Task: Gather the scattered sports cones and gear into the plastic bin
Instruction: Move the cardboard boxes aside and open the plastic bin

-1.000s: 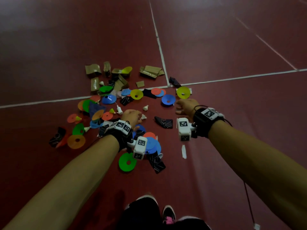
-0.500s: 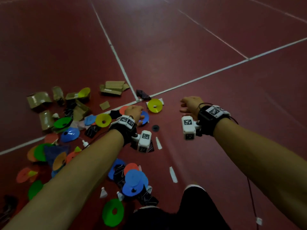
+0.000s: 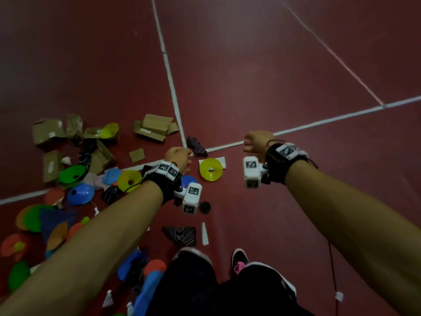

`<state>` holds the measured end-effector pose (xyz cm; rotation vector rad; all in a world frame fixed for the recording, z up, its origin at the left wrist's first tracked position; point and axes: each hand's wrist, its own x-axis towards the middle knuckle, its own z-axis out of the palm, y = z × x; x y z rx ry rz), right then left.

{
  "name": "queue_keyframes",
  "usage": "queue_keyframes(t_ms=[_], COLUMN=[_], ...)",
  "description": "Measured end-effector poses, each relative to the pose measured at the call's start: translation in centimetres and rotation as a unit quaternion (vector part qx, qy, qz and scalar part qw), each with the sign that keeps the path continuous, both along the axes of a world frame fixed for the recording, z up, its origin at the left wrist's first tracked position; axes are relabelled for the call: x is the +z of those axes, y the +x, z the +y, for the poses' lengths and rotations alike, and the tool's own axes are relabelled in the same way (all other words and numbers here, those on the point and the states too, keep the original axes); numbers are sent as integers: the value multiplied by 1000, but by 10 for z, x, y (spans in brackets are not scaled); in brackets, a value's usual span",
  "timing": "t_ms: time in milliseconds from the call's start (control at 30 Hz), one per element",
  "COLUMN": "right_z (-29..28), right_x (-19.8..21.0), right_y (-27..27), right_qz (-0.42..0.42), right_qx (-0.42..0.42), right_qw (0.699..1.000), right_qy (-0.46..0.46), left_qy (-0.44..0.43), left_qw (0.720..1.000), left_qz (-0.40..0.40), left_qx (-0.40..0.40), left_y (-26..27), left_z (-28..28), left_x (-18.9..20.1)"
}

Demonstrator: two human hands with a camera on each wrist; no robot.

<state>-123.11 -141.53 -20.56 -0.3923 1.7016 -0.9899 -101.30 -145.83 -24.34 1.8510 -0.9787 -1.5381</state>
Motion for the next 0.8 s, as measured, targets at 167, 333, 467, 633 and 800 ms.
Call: queue_keyframes(t_ms=[167,333,467,633,800], right_z=[-132,-278,-385,-519,-645], right_x=[12,2,3,22,8], right_y=[-25,-21,-20,6,51], right_qz=[-35,21,81,101,103], right_qx=[47,168,216,288,386], right_qw=[998,985,973,952,916], right_qy=[-38,-18,3,-14,-22], left_qy=[10,31,33,21,45], left_qw=[998,995,994,981,955], left_qz=[-14,-58,-49,-55,-24], left_qx=[56,72,87,184,293], left_y=[-2,7,8,28,49], left_z=[-99,-249,-357,-449,-523], left_x=[0,-26,-26,-8,-12])
